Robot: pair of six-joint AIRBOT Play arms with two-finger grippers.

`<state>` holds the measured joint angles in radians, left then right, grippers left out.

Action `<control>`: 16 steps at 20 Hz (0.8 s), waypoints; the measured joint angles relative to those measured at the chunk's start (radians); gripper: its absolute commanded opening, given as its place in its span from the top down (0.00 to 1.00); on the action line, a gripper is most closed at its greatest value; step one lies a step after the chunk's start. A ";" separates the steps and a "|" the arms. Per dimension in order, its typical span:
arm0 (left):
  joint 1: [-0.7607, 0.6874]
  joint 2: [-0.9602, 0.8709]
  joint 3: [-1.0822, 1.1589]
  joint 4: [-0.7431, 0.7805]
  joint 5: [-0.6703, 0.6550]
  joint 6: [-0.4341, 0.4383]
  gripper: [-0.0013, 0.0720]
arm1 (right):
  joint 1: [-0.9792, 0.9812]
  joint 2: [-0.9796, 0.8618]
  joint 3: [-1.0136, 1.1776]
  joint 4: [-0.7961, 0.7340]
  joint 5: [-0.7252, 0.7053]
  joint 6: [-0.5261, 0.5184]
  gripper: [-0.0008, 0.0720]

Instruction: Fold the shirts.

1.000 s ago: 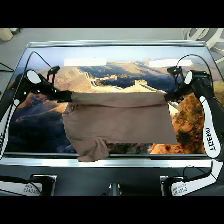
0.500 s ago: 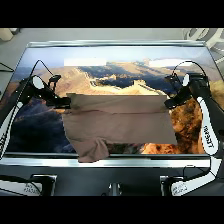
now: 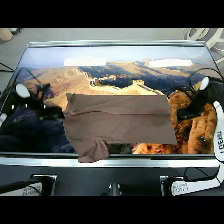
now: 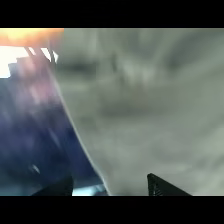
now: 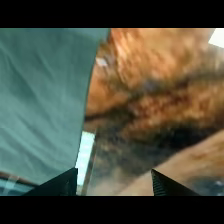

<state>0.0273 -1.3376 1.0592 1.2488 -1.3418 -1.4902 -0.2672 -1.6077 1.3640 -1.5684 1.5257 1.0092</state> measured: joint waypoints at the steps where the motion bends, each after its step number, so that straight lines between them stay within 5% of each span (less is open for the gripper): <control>1: 0.000 0.049 -0.093 -0.039 0.023 0.007 0.26 | -0.012 0.024 -0.040 0.019 -0.004 -0.013 0.33; 6: -0.052 0.187 -0.422 -0.178 0.135 0.029 0.26 | -0.040 0.108 -0.162 0.053 -0.042 -0.054 0.33; 13: -0.185 0.219 -0.550 -0.259 0.243 0.023 0.27 | -0.047 0.132 -0.203 0.064 -0.044 -0.065 0.32; 14: -0.197 0.219 -0.554 -0.264 0.259 0.019 0.33 | -0.047 0.133 -0.218 0.063 -0.042 -0.064 0.32; 16: -0.213 0.217 -0.561 -0.267 0.300 0.009 0.71 | -0.047 0.138 -0.266 0.065 -0.040 -0.059 0.20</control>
<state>-0.1860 -1.1210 0.4980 0.9821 -1.0416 -1.4815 -0.3141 -1.4700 1.0981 -1.5032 1.4857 0.9501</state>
